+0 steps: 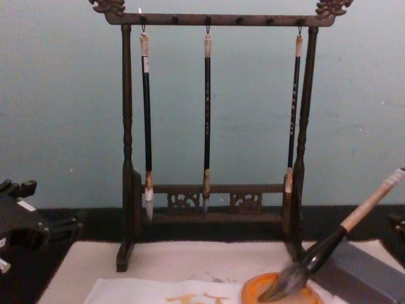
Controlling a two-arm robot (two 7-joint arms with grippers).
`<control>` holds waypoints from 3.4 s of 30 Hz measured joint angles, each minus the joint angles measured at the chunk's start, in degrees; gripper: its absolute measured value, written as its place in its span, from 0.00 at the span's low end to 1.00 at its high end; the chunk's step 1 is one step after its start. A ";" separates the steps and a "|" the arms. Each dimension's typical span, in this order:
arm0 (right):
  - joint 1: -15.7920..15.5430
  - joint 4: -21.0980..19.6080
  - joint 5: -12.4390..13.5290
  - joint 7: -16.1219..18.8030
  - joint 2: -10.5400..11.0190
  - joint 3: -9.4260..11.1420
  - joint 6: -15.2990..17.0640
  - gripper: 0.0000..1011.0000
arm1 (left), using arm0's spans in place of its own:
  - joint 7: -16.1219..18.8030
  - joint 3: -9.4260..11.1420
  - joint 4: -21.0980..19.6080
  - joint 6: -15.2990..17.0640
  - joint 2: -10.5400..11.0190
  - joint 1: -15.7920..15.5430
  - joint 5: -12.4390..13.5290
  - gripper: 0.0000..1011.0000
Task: Pick up the brush from the inkstone, write on the paper, then place the brush back to its original position.
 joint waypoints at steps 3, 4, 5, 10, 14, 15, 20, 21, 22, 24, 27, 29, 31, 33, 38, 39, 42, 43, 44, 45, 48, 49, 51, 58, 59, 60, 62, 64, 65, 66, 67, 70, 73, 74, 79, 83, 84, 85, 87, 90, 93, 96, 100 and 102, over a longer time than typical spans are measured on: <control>0.00 0.00 0.00 0.00 0.00 0.00 0.00 0.99 | 0.00 0.00 0.00 0.00 0.00 0.00 0.00 1.00; 0.00 0.00 0.00 0.00 0.00 0.00 0.00 0.99 | 0.00 0.00 0.00 0.00 0.00 0.00 0.00 1.00; 0.00 0.00 0.00 0.00 0.00 0.00 0.00 0.99 | 0.00 0.00 0.00 0.00 0.00 0.00 0.00 1.00; 0.00 0.00 0.00 0.00 0.00 0.00 0.00 0.99 | 0.00 0.00 0.00 0.00 0.00 0.00 0.00 1.00; 0.00 0.00 0.00 0.00 0.00 0.00 0.00 0.99 | 0.00 0.00 0.00 0.00 0.00 0.00 0.00 1.00; 0.00 0.00 0.00 0.00 0.00 0.00 0.00 0.99 | 0.00 0.00 0.00 0.00 0.00 0.00 0.00 1.00; 0.00 0.00 0.00 0.00 0.00 0.00 0.00 0.99 | 0.00 0.00 0.00 0.00 0.00 0.00 0.00 1.00; 0.00 0.00 0.00 0.00 0.00 0.00 0.00 0.99 | 0.00 0.00 0.00 0.00 0.00 0.00 0.00 1.00; 0.00 0.00 0.00 0.00 0.00 0.00 0.00 0.99 | 0.00 0.00 0.00 0.00 0.00 0.00 0.00 1.00; 0.00 0.00 0.00 0.00 0.00 0.00 0.00 0.99 | 0.00 0.00 0.00 0.00 0.00 0.00 0.00 1.00; 0.00 0.00 0.00 0.00 0.00 0.00 0.00 0.99 | 0.00 0.00 0.00 0.00 0.00 0.00 0.00 1.00; 0.00 0.00 0.00 0.00 0.00 0.00 0.00 0.99 | 0.00 0.00 0.00 0.00 0.00 0.00 0.00 1.00; 0.00 0.00 0.00 0.00 0.00 0.00 0.00 0.99 | 0.00 0.00 0.00 0.00 0.00 0.00 0.00 1.00; 0.00 0.00 0.00 0.00 0.00 0.00 0.00 0.99 | 0.00 0.00 0.00 0.00 0.00 0.00 0.00 1.00; 0.00 0.00 0.00 0.00 0.00 0.00 0.00 0.99 | 0.00 0.00 0.00 0.00 0.00 0.00 0.00 1.00; 0.00 0.00 0.00 0.00 0.00 0.00 0.00 0.99 | 0.00 0.00 0.00 0.00 0.00 0.00 0.00 1.00; 0.00 0.00 0.01 0.00 0.00 0.00 0.00 0.99 | 0.00 0.00 0.00 0.00 0.00 0.00 0.00 1.00; 0.00 0.00 0.00 0.00 0.00 0.00 0.00 0.99 | 0.00 0.00 0.00 0.00 0.00 0.00 0.00 1.00; 0.00 0.00 0.00 0.00 0.00 0.00 0.00 0.99 | 0.00 0.00 0.00 0.00 0.00 0.00 0.00 1.00; 0.00 0.00 0.00 0.00 0.00 0.00 0.00 0.99 | 0.00 0.00 0.00 0.00 0.00 0.00 0.00 1.00; 0.00 0.00 0.00 0.00 0.00 0.00 -0.01 0.99 | 0.00 0.00 0.00 0.00 0.00 0.00 0.00 1.00; 0.00 0.00 0.00 0.00 0.00 0.00 0.00 0.99 | 0.00 0.00 0.00 0.00 0.00 0.00 0.00 1.00; 0.00 0.00 0.00 0.00 0.00 0.00 0.00 0.99 | 0.00 0.00 0.00 0.00 0.00 0.00 0.00 1.00; 0.00 0.00 0.00 -0.01 0.00 0.00 0.00 0.99 | 0.00 0.00 0.00 0.00 0.00 0.00 0.00 1.00; 0.00 0.00 0.00 0.00 0.00 0.00 0.00 0.99 | 0.00 0.00 0.00 0.00 0.00 0.00 0.00 1.00; 0.00 0.00 0.00 0.00 0.00 0.00 0.00 0.99 | 0.00 0.00 0.00 0.00 0.00 0.00 0.00 1.00; 0.00 0.00 0.00 0.00 0.00 0.00 0.00 0.99 | 0.00 0.00 0.00 0.00 0.00 0.00 0.00 1.00; 0.00 0.00 0.00 0.00 0.00 0.00 0.00 0.99 | 0.00 0.00 0.00 0.00 0.00 0.00 0.00 1.00; 0.00 0.00 0.00 0.00 0.00 0.00 0.00 0.99 | 0.00 0.00 0.00 0.00 0.00 0.00 0.00 1.00; 0.00 0.00 0.00 0.00 0.00 0.00 0.00 0.99 | 0.00 0.00 0.00 0.00 0.00 0.00 0.00 1.00; 0.00 0.00 0.00 0.00 0.00 0.00 0.00 0.99 | 0.00 0.00 0.00 0.00 0.00 0.00 0.00 1.00; 0.00 0.00 0.00 0.00 0.00 0.00 0.00 0.99 | 0.00 0.00 0.00 0.00 0.00 0.00 0.00 1.00; 0.00 0.00 0.00 0.00 0.00 0.00 0.00 0.99 | 0.00 0.00 0.00 0.00 0.00 0.00 0.00 1.00; 0.00 0.00 0.00 0.00 0.00 0.00 0.00 0.99 | 0.00 0.00 0.00 0.00 0.00 0.00 0.00 1.00; -0.10 -0.06 -0.01 0.19 -0.07 0.14 0.02 0.99 | 0.00 0.00 0.00 0.00 0.00 0.00 0.00 1.00; -0.96 -1.00 0.48 1.31 -0.36 1.12 0.66 0.99 | 0.00 0.00 0.00 0.00 0.00 0.00 0.00 1.00; -1.35 -1.46 1.04 1.70 -0.47 1.54 0.99 0.99 | 0.00 0.00 0.00 0.00 0.00 0.00 0.00 1.00; -1.60 -1.75 1.40 1.94 -0.52 1.77 1.23 0.99 | 0.00 0.00 0.00 0.00 0.00 0.00 0.00 1.00; -2.08 -2.38 2.13 2.49 -0.60 2.21 1.70 0.99 | 0.00 0.00 0.00 0.00 0.00 0.00 0.00 1.00; -3.03 -3.65 4.20 3.63 -0.92 3.37 2.92 0.99 | 0.00 0.00 0.00 0.00 0.00 0.00 0.00 1.00; -3.96 -4.95 7.13 5.08 -1.46 4.72 4.60 0.99 | 0.00 0.00 0.00 0.00 0.00 0.00 0.00 1.00; -4.85 -6.08 10.54 6.57 -2.32 6.38 6.30 0.99 | 0.00 0.00 0.00 0.00 0.00 0.00 0.00 1.00; -5.74 -7.19 15.53 8.07 -4.03 8.68 8.82 0.99 | 0.00 0.00 0.00 0.00 0.00 0.00 0.00 1.00; -6.07 -7.59 18.31 8.63 -5.20 10.01 10.61 0.99 | 0.00 0.00 0.00 0.00 0.00 0.00 0.00 1.00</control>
